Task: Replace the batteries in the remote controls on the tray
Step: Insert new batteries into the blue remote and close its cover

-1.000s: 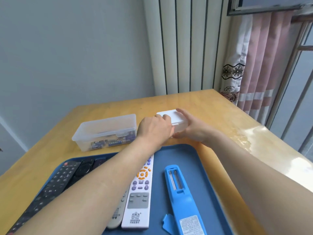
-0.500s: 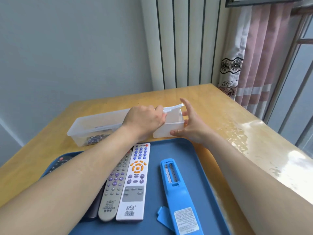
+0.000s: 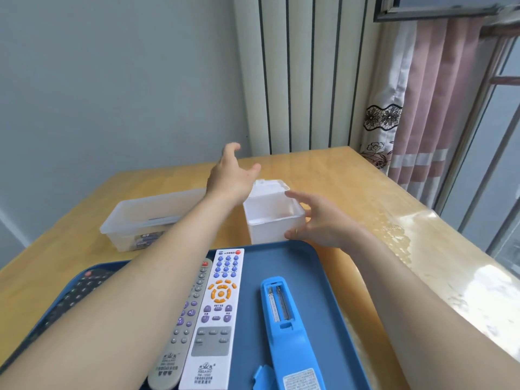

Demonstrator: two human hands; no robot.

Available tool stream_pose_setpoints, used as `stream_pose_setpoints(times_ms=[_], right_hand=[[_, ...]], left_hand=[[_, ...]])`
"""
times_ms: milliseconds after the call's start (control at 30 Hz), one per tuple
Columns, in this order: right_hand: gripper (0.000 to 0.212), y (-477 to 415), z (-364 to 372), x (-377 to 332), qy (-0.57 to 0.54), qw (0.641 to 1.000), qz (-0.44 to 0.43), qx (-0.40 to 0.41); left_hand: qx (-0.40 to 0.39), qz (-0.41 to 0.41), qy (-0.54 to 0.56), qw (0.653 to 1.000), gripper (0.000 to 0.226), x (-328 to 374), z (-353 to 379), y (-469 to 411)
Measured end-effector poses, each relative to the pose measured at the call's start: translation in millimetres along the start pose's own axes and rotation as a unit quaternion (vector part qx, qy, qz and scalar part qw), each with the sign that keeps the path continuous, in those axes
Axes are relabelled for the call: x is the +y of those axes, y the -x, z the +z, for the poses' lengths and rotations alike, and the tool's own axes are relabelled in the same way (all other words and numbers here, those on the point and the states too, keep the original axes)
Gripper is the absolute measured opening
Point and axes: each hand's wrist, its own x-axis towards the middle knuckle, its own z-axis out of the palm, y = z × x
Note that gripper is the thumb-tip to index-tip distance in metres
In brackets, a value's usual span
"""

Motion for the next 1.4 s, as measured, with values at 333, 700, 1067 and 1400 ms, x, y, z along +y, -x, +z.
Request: stream_pose_setpoints(times_ms=[333, 700, 1067, 1400], right_hand=[[0.094, -2.6, -2.6, -8.6, 0.129, 0.991, -0.001, 0.022], [0.083, 5.2, -16.5, -20.7, 0.177, 0.984, 0.013, 0.004], [0.042, 23.0, 9.9, -102.3, 0.041, 0.99, -0.131, -0.017], [0.051, -15.9, 97.6, -122.3, 0.5, 0.828, -0.253, 0.003]], left_hand=[[-0.171, 0.025, 0.196, 0.965, 0.025, 26.1, 14.9, 23.6], [-0.179, 0.167, -0.119, 0.962, 0.019, 7.7, -12.6, 68.0], [-0.065, 0.136, -0.144, 0.978, 0.028, -53.1, -114.5, 61.7], [-0.171, 0.128, -0.383, 0.899, 0.057, -134.4, -159.2, 40.0]])
